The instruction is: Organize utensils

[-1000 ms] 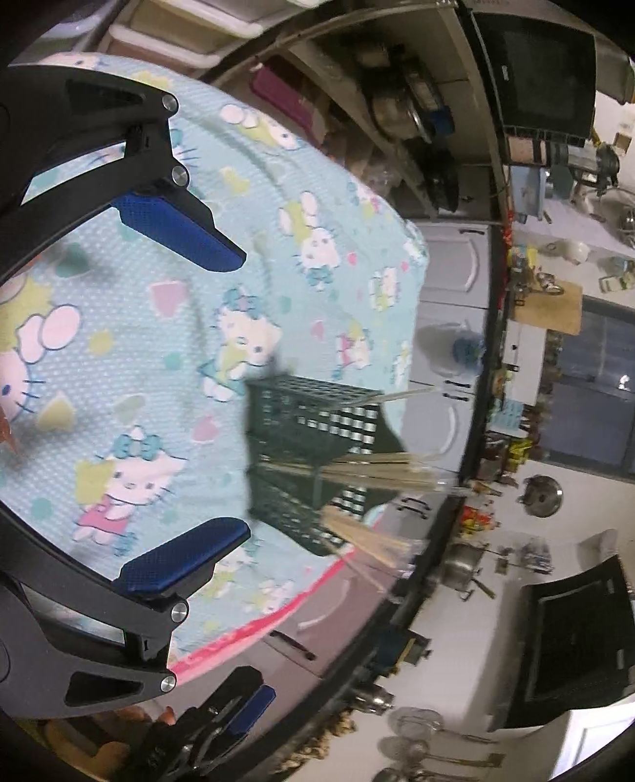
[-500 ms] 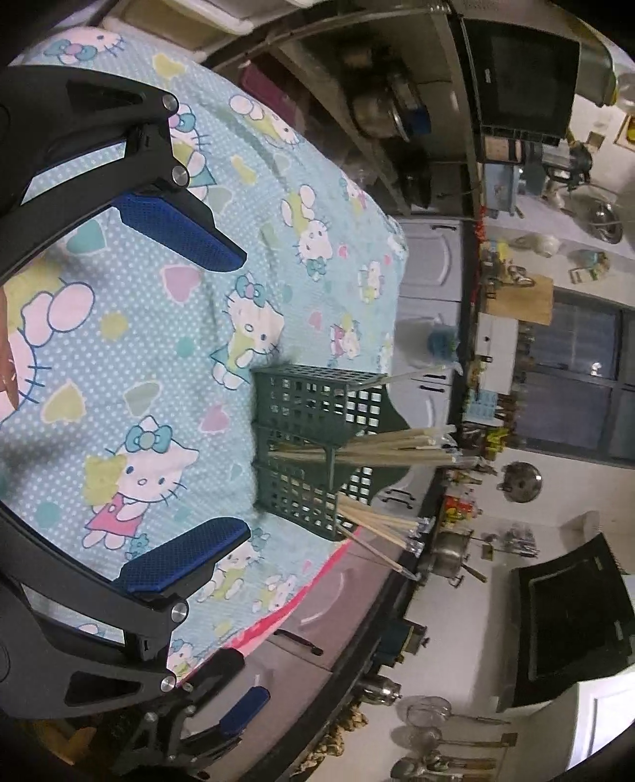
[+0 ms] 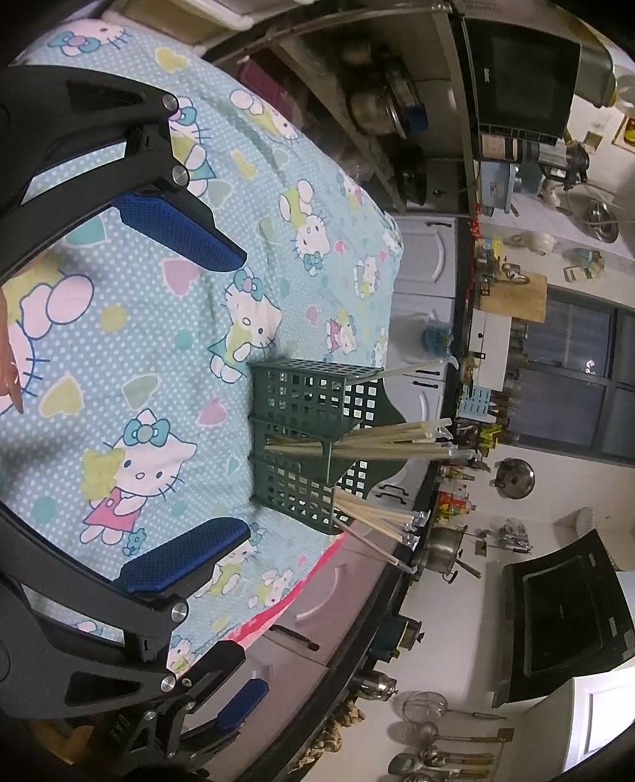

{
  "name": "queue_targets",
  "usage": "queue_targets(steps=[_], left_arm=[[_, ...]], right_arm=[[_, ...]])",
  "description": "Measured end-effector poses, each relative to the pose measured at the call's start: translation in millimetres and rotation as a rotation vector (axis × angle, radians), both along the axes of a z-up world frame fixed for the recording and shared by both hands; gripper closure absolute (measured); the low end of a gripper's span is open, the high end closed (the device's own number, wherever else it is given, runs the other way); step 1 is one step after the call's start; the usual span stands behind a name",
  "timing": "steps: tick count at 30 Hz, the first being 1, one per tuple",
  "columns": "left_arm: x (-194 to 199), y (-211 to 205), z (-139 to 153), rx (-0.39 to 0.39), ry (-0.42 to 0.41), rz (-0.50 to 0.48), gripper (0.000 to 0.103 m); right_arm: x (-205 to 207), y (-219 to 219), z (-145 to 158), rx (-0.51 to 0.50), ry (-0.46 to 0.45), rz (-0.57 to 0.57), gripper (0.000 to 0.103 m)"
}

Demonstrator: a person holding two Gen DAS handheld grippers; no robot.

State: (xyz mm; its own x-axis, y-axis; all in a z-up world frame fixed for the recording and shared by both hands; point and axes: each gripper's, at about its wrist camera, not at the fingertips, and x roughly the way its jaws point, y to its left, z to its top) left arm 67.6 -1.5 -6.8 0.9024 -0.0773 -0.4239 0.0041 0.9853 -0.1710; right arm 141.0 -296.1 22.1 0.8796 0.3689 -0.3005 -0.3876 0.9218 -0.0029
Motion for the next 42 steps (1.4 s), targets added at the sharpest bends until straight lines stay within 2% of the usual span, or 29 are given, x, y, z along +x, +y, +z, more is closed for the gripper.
queue_targets(steps=[42], left_arm=[[-2.7, -1.6, 4.7, 0.004, -0.009, -0.004, 0.011]], right_arm=[[-2.7, 1.6, -1.5, 0.003, -0.004, 0.004, 0.006]])
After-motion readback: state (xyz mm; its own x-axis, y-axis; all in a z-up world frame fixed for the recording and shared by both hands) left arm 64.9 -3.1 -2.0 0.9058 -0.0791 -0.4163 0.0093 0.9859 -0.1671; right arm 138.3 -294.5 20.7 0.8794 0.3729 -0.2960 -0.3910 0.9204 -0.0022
